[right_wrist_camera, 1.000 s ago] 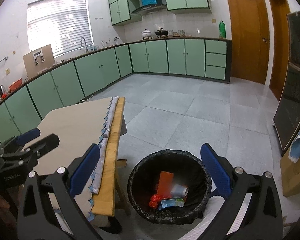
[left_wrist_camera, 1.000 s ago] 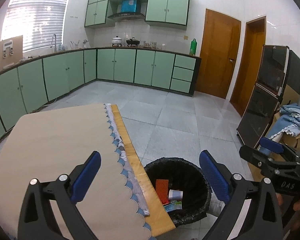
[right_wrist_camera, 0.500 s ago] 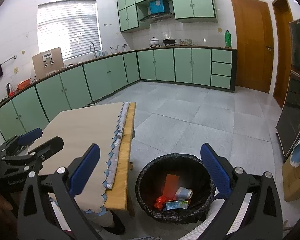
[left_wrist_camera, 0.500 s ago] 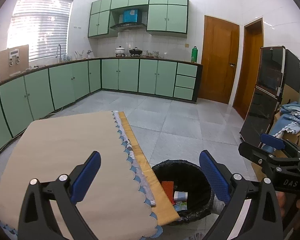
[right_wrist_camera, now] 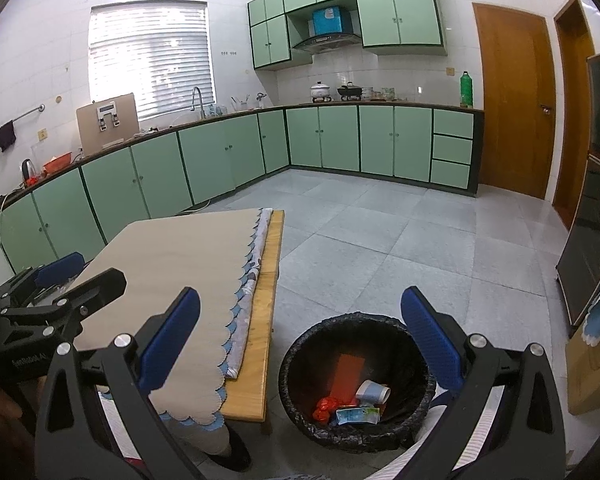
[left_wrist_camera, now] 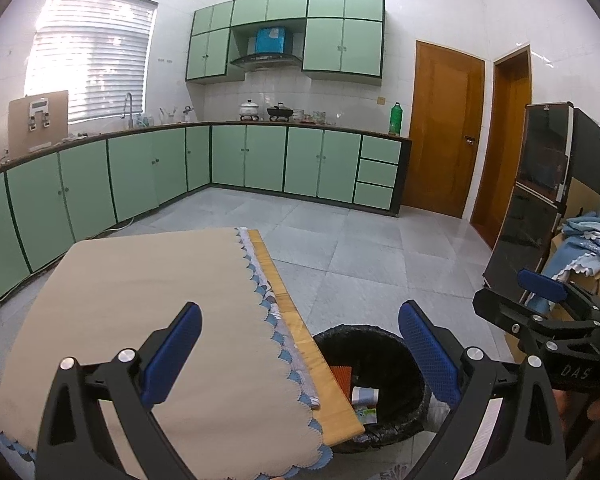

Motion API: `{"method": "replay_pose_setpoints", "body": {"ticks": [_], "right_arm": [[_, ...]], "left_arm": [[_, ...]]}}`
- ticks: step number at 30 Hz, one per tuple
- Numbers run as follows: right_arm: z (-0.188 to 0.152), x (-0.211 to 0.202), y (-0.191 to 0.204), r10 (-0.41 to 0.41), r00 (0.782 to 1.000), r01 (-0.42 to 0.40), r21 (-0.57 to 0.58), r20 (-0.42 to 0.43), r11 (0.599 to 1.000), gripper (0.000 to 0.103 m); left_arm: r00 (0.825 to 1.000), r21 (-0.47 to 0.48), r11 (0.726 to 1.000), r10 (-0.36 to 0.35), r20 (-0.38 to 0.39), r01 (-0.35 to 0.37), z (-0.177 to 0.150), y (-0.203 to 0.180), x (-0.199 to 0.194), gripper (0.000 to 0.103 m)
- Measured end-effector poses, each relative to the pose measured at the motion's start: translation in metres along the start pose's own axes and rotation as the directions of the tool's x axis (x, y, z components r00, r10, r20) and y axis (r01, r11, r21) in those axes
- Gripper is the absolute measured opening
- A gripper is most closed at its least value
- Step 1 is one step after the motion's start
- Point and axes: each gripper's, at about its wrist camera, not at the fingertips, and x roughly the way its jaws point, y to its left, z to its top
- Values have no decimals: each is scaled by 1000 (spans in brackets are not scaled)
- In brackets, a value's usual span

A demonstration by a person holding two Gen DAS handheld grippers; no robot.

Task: Collect trash

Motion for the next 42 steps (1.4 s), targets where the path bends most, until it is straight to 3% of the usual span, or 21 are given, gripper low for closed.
{"method": "replay_pose_setpoints", "body": {"ticks": [42], "right_arm": [[1, 2, 11, 11, 1000, -11, -7, 4, 1000, 98]], "left_arm": [[1000, -14, 1000, 16, 8, -16, 3, 7, -8, 97]]}}
